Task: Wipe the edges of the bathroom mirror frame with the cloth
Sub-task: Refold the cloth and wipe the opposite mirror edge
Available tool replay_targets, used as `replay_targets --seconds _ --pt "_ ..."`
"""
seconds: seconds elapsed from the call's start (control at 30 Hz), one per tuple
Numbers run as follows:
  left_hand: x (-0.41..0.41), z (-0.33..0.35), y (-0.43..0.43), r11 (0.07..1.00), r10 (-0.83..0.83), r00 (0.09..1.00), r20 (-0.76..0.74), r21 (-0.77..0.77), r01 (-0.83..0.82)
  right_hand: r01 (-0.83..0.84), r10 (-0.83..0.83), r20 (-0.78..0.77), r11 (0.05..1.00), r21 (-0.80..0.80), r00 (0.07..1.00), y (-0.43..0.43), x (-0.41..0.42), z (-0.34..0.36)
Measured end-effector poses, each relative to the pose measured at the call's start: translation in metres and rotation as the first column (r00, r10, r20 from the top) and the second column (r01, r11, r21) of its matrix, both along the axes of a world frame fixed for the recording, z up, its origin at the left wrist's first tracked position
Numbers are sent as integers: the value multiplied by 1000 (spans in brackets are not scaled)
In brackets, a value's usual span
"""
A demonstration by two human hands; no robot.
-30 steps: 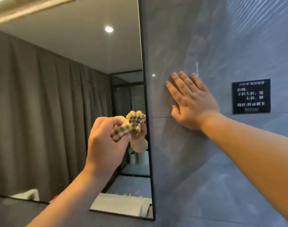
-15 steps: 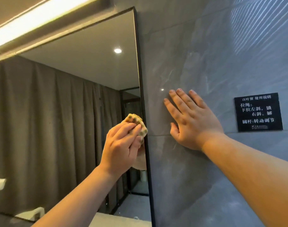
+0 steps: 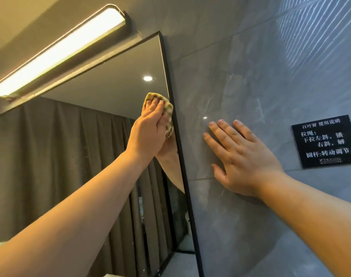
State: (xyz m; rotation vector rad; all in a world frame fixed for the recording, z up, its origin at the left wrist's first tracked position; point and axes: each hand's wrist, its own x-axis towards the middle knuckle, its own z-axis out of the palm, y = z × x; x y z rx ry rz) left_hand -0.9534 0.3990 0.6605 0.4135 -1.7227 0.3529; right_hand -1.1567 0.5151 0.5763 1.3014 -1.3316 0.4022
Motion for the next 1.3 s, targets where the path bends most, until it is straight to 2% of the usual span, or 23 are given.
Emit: replay_targets --seconds 0.1,0.2,0.27,0.37,0.47,0.77,1.0,1.17,1.3 --pt "0 6 5 999 34 999 30 -5 -33 -49 49 27 999 4 998 3 6 3" --pt "3 4 3 997 73 995 64 -24 -71 -112 109 -35 989 -94 993 -1 12 38" --pt "6 4 2 997 72 994 80 -43 -69 -93 87 -53 989 -117 995 -9 17 80" --pt "8 6 -1 996 71 991 116 -62 -64 8 -4 41 996 -84 999 -19 27 120" --pt "10 29 -2 995 76 991 108 -71 -69 74 -71 38 992 -97 997 -29 29 121" --pt "-3 158 0 989 142 989 -35 58 -140 36 -32 49 996 -80 998 -29 29 118" --pt "-2 168 4 988 127 989 -82 102 -118 -24 28 50 997 -76 998 -28 27 118" --pt "-14 178 19 995 88 996 15 49 -89 -30 35 51 996 -81 998 -29 27 119" --pt "-22 184 26 998 67 997 40 10 -67 -20 25 49 996 -90 998 -30 26 119"
